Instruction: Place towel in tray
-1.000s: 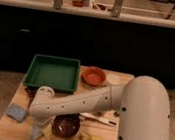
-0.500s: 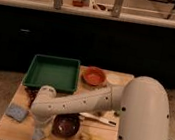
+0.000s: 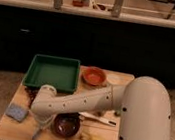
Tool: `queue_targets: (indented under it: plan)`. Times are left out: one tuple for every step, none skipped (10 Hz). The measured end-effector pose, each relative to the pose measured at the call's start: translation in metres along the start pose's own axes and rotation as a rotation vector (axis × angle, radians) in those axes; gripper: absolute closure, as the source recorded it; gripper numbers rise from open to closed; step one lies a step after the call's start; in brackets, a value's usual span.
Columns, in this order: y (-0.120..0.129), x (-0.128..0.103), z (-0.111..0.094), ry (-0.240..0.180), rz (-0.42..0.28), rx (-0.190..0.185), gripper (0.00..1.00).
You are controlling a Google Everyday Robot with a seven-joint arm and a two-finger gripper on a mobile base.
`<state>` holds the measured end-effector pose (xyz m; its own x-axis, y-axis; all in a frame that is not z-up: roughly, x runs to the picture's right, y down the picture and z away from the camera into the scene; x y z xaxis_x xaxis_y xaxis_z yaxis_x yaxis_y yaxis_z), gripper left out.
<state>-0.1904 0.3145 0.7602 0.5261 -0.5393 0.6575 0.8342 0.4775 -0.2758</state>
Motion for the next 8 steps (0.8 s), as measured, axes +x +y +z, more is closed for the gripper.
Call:
queue_targets:
  plan:
    - [-0.010,-0.005,-0.008,-0.007,-0.027,0.015,1.00]
    - [-0.014,-0.005,-0.019,-0.011,-0.044,0.030,1.00]
    - [-0.018,-0.005,-0.028,-0.013,-0.059,0.040,1.00]
    - [-0.021,-0.006,-0.036,-0.016,-0.073,0.048,1.00]
    - [-0.024,-0.006,-0.044,-0.024,-0.078,0.058,1.00]
    - [-0.025,-0.005,-0.050,-0.035,-0.075,0.064,1.00]
    - [-0.027,-0.003,-0.058,-0.050,-0.066,0.074,1.00]
    - [-0.028,-0.003,-0.062,-0.058,-0.061,0.080,1.00]
